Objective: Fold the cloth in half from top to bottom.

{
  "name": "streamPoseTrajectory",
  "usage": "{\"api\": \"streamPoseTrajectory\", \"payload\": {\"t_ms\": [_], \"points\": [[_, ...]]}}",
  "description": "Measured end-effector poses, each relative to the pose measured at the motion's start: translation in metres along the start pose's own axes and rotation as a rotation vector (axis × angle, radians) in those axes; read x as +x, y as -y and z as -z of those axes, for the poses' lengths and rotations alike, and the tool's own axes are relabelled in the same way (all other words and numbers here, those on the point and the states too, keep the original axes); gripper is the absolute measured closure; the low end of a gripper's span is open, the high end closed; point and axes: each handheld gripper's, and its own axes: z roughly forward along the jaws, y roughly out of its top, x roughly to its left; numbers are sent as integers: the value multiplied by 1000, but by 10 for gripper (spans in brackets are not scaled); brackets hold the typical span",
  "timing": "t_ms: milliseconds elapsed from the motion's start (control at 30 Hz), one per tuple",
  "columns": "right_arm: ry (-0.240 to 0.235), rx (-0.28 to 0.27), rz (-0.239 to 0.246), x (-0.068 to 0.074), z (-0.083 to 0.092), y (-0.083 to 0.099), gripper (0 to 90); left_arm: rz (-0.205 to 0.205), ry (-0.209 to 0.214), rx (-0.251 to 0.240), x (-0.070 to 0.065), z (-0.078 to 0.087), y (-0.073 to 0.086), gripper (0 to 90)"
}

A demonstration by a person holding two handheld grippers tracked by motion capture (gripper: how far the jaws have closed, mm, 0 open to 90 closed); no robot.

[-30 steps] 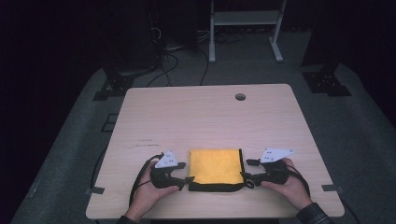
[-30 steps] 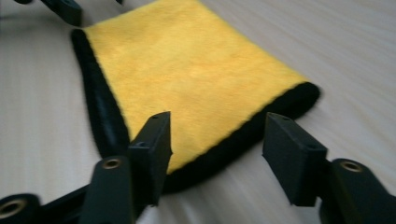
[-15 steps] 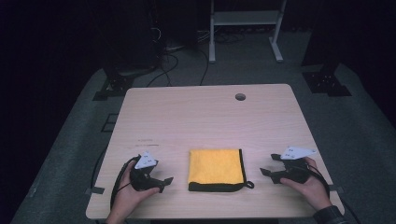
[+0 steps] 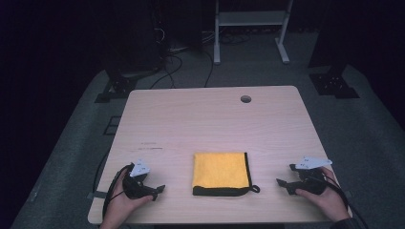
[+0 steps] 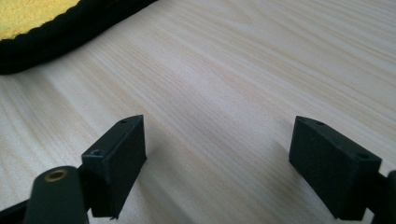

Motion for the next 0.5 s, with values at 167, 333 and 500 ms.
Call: {"api": "streamPoseTrajectory", "payload": {"t_ms": [167,333,500], "points": [[14,-5,-7,0,-2,1,128,-6,5,-20,1,0,3,0],[17,-4,-10,0,-1,1,127,-7,6,-21,1,0,3,0],[20,-4,-12,0,-1,1,127,-7,6,-21,1,0,3,0]]}}
